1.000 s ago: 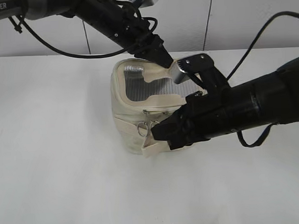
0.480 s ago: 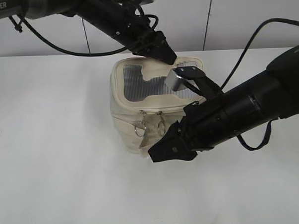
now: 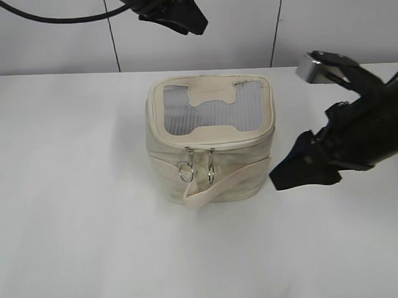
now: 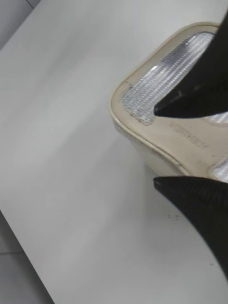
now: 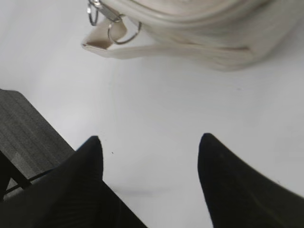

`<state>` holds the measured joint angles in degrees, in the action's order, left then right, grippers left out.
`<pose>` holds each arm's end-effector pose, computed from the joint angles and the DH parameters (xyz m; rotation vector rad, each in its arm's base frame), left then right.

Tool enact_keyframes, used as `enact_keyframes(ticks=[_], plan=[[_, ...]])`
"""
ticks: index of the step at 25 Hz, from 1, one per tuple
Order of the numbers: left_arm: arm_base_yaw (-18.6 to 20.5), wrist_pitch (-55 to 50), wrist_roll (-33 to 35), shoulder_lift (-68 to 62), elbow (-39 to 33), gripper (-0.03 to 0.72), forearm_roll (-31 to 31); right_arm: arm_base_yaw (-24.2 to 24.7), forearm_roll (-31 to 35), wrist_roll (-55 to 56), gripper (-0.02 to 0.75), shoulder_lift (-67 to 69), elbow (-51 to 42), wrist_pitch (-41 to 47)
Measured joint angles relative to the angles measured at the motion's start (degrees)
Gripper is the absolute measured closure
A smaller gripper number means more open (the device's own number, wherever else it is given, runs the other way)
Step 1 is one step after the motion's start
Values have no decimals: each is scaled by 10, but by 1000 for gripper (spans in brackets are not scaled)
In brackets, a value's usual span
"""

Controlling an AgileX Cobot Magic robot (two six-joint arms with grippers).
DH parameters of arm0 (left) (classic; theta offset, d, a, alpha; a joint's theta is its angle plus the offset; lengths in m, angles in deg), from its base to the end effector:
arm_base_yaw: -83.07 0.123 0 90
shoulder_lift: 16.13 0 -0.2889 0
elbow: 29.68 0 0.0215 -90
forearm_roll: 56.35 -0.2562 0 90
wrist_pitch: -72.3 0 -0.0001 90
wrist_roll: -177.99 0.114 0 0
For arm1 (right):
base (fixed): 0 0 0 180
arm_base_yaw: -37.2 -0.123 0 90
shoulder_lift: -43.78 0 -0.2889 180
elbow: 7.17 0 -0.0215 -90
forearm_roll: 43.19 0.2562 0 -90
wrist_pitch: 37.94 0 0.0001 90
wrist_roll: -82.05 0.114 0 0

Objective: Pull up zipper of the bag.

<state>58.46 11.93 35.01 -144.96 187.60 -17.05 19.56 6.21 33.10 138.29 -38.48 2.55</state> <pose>0.4212 -0.2620 0.2844 1.0563 2.2483 -0.8044 0.2546 0.1400 0.1887 -0.7275 2.5598 0.7506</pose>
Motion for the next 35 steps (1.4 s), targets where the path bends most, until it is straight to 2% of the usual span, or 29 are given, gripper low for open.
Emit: enact_keyframes(ticks=[5,13,18,22,28,31,35], plan=[[0,17,-43,94,-107,377,-72,23,-90,118,242,-97,-29,40],[0,133,-119,382,-436,396,-144,24,-201,258,242,-264,-52,170],[0,121,-222,612,-593,396,-222,24,-267,324,242,-403,-52,231],[0,55,-324,823,-650,396,-311,24,-321,371,242,-522,-52,273],[0,-80,-396,1062,-690,387,-399,24,-373,414,237,-661,-56,287],[0,-94,-405,1144,-725,323,-412,24,-378,426,200,-723,-76,287],[0,-93,-407,1208,-783,181,-412,24,-388,429,158,-801,-111,289]])
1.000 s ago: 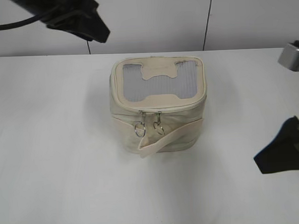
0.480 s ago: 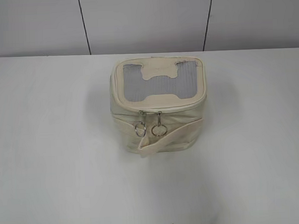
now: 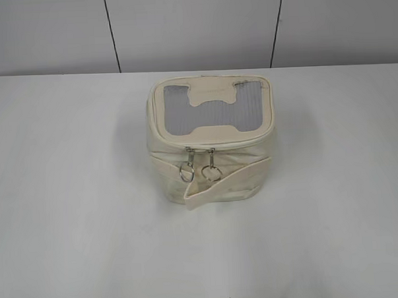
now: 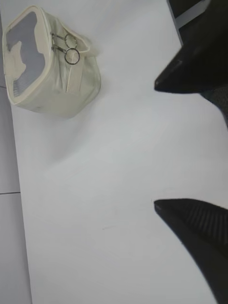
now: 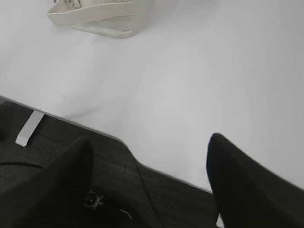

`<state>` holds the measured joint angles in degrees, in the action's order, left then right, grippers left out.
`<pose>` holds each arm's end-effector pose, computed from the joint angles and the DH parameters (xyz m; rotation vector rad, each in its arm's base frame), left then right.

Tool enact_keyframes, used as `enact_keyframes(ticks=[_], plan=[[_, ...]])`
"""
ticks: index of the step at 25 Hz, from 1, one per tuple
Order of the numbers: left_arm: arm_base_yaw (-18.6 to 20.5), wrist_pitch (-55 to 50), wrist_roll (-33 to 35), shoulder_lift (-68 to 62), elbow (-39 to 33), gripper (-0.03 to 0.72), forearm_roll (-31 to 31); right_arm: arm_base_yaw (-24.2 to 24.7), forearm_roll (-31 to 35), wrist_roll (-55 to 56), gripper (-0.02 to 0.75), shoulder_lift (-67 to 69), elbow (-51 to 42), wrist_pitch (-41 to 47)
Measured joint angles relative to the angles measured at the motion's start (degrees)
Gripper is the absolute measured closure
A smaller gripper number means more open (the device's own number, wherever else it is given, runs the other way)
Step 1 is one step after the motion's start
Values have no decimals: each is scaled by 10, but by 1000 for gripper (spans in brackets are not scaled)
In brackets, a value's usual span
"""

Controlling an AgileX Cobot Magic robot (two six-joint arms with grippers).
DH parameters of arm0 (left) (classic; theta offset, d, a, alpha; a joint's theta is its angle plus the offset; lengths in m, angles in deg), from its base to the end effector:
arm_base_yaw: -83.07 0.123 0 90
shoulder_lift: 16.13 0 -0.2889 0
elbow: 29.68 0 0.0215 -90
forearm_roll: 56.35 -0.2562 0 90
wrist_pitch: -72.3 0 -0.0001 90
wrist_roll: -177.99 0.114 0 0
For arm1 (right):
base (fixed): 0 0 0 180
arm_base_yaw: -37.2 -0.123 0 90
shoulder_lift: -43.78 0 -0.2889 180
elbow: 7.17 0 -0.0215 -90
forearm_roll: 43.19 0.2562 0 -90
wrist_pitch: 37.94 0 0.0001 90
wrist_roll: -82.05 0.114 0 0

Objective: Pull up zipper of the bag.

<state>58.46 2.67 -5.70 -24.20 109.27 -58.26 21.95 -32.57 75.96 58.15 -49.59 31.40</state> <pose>-0.0045 0.0060 0.2926 0.3710 2.0494 -0.2629 0.0081 0.0226 0.2872 -0.4325 2.1598 0.3169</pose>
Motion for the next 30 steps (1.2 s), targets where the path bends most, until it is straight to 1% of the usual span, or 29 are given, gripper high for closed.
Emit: enact_keyframes(ticks=[2,5,9,12,15,17,27,29,30], plan=[[0,11,0,8,-22,135,6,0,-10,0,155,-38,-16,1],[0,28,0,8,-33,113,11,0,-19,0,153,-69,-30,3],[0,73,0,8,-46,110,13,0,-28,0,153,-71,-33,1],[0,87,1,8,-54,109,13,0,-42,0,153,-71,-42,-28],[0,90,1,8,-54,109,13,0,-61,9,153,-71,-58,-75],[0,90,1,8,-54,109,15,0,-68,16,153,-71,-62,-86],[1,92,1,8,-54,109,19,1,-70,23,153,-71,-63,-92],[12,92,1,8,-54,109,19,10,-70,23,153,-71,-63,-92],[26,92,1,8,-54,109,19,19,-70,23,153,-71,-63,-92]])
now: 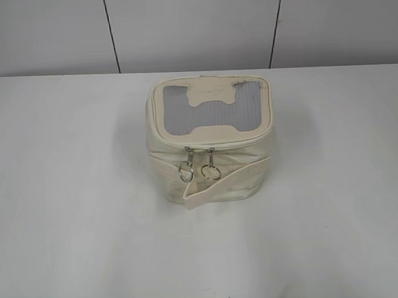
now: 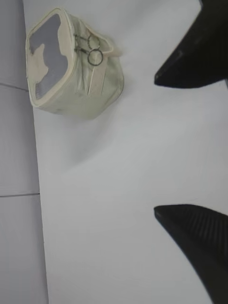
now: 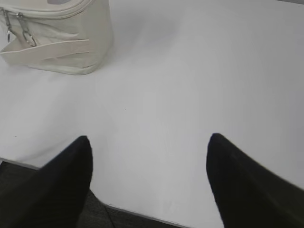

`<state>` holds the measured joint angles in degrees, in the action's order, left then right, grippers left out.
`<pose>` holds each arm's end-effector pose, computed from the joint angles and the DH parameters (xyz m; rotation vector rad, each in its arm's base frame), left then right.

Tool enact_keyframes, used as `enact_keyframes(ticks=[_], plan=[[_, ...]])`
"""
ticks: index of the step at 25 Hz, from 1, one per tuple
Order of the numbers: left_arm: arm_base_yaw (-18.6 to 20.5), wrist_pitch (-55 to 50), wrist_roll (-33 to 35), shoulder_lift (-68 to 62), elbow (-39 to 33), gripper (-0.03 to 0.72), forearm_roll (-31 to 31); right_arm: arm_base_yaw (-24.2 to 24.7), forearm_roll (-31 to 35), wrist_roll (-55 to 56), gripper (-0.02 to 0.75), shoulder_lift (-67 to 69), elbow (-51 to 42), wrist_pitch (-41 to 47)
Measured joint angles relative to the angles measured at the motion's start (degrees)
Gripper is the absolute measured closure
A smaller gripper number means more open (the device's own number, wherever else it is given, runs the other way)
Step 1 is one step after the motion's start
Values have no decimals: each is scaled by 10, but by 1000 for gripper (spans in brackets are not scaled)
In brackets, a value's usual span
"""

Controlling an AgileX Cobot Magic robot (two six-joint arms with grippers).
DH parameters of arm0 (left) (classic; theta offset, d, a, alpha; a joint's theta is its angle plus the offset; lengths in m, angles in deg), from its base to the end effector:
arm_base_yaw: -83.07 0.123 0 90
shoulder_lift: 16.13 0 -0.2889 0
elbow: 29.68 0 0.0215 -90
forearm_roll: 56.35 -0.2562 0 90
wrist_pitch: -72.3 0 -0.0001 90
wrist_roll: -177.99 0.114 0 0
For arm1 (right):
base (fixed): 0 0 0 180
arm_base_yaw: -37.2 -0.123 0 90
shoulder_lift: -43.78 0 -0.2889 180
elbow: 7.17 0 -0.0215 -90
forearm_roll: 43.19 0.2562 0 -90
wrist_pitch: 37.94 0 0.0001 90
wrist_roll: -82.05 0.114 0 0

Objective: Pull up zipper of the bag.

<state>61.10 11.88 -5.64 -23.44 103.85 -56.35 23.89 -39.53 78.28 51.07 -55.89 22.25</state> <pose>0.0105 -0.0043 0.2817 0.3195 1.9790 -0.2873 0.0141 0.0098 0.2705 -0.3044 2.0082 0.1813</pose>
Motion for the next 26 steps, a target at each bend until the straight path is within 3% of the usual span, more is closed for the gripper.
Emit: enact_keyframes(ticks=[5,8,26], plan=[[115,1,0,0,0,109,0,101,0,0,153,0,0,0],[153,2,0,0,0,109,0,129,0,0,153,0,0,0],[156,2,0,0,0,104,0,132,2,0,153,0,0,0]])
